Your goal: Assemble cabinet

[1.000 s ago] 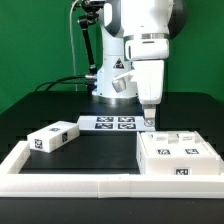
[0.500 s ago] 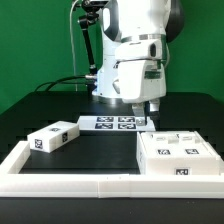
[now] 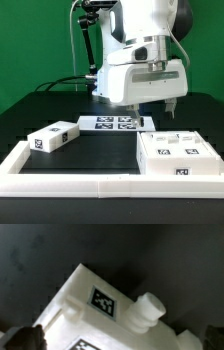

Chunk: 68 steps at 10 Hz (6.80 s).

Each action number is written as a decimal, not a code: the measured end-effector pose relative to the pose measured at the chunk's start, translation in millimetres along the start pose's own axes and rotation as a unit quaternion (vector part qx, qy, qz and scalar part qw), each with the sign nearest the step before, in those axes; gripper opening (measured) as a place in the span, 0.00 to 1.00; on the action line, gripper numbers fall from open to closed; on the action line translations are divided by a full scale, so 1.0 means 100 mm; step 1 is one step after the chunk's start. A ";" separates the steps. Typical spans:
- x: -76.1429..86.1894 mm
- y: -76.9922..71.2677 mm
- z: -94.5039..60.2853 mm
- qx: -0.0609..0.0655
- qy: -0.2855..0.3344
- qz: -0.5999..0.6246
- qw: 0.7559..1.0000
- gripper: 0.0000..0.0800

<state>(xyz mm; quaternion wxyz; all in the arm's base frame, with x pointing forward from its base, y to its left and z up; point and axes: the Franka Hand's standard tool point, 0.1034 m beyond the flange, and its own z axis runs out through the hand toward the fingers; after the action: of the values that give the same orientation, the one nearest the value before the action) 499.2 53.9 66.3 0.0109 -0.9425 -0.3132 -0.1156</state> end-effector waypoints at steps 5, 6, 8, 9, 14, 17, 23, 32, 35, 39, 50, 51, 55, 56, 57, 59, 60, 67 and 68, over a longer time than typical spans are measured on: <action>0.00 -0.06 0.02 0.006 -0.008 0.216 0.976 1.00; 0.01 -0.07 0.02 0.008 -0.008 0.252 0.968 1.00; 0.01 -0.09 0.03 0.009 -0.008 0.277 0.961 1.00; 0.00 -0.12 0.09 0.011 -0.010 0.275 0.961 1.00; -0.03 -0.27 0.46 0.017 -0.002 0.267 0.963 1.00; -0.04 -0.26 0.53 0.018 -0.001 0.259 0.966 1.00; -0.01 -0.18 0.59 0.018 0.002 0.259 0.966 1.00; -0.10 -0.25 0.64 0.020 -0.005 0.232 0.973 0.04; -0.16 -0.21 0.56 0.016 -0.007 0.215 0.976 0.00; 0.03 -0.07 0.21 0.009 -0.001 0.203 0.979 0.00; 0.20 -0.07 -0.17 0.029 -0.045 0.190 0.980 0.00; 0.26 -0.03 -0.25 0.030 -0.047 0.188 0.981 0.00; 0.39 0.09 -0.35 0.041 -0.067 0.191 0.978 0.00; 0.38 0.08 -0.35 0.042 -0.068 0.191 0.978 0.00; 0.38 0.08 -0.35 0.042 -0.068 0.191 0.978 0.00; 0.34 0.07 -0.34 0.042 -0.070 0.188 0.979 0.00; 0.37 0.06 -0.40 0.041 -0.069 0.186 0.979 0.00; 0.68 0.24 -0.56 0.050 -0.075 0.188 0.978 0.00; 0.69 0.22 -0.55 0.050 -0.075 0.187 0.978 0.00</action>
Offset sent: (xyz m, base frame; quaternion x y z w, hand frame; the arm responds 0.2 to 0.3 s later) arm 0.0021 -0.0206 -0.0079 -0.0228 -0.0589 0.2587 0.9639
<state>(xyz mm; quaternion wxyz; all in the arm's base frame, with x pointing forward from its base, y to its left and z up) 554.1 71.6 136.1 0.0559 -0.9887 -0.1369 -0.0247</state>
